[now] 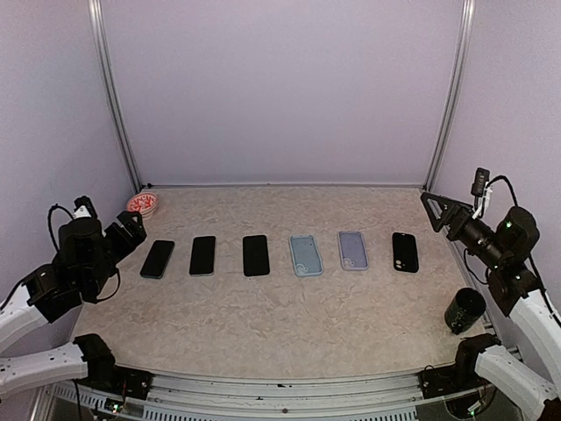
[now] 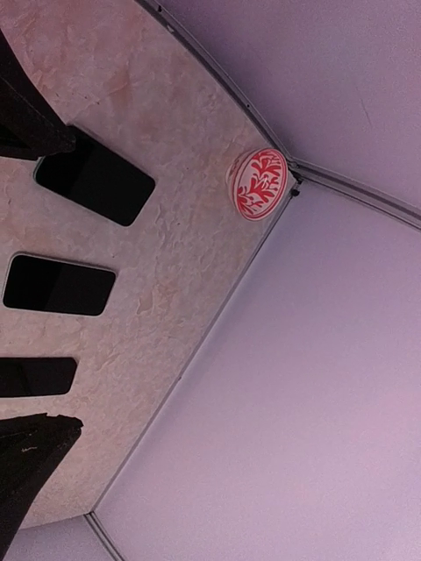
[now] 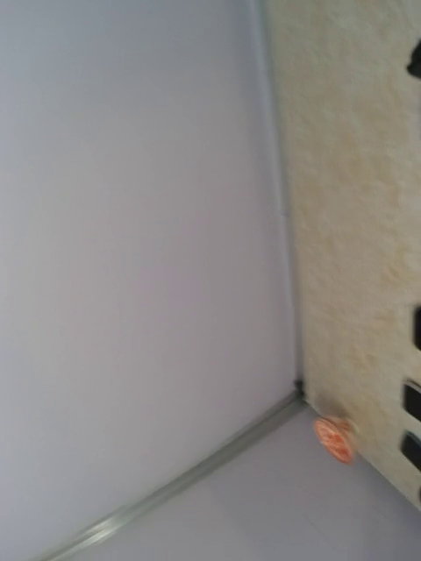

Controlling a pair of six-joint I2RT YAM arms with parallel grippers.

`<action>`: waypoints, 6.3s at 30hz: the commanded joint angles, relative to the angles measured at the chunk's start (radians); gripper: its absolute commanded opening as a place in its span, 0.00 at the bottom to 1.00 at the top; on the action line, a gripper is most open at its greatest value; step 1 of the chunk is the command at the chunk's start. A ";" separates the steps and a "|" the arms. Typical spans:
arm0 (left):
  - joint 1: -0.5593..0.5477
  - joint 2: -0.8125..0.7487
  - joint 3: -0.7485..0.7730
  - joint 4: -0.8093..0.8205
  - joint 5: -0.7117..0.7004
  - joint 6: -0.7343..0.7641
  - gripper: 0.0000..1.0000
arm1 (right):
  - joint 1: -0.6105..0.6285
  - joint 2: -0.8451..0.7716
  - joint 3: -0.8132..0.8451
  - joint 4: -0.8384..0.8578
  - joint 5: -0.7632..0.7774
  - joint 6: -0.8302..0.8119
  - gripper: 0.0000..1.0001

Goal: Put the phone into the phone case
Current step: Move the phone case to the center of the board.

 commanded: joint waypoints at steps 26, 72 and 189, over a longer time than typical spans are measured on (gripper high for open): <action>-0.073 0.806 0.207 -0.042 0.057 -0.067 0.99 | 0.497 0.583 0.242 -0.274 0.347 -0.182 1.00; 0.012 1.125 0.376 0.034 0.167 -0.022 0.99 | 0.659 0.834 0.376 -0.330 0.552 -0.236 0.99; -0.217 1.091 0.314 0.054 0.103 -0.071 0.99 | 0.821 0.970 0.411 -0.484 0.720 -0.122 0.52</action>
